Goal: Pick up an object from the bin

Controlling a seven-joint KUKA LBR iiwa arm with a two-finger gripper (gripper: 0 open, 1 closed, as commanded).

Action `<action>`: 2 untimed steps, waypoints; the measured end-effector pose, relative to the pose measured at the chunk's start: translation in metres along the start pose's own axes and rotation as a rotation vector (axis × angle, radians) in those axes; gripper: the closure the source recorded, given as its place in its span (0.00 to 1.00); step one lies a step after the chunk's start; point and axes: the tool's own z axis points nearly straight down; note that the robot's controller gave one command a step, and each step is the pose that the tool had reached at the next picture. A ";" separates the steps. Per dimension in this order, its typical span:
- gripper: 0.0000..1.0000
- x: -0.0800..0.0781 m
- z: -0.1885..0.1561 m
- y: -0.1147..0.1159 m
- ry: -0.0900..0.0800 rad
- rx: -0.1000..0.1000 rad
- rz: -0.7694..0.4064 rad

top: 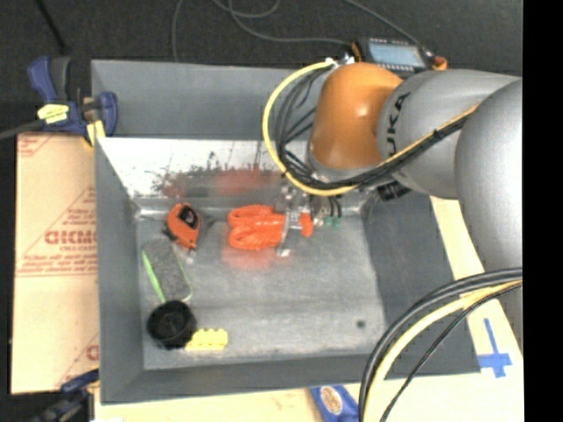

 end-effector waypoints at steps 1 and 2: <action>1.00 0.001 -0.015 0.000 0.006 0.001 0.000; 1.00 0.000 -0.035 0.000 0.003 0.000 0.000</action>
Offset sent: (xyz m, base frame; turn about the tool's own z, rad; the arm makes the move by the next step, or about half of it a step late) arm -0.0001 0.0000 0.0556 0.0000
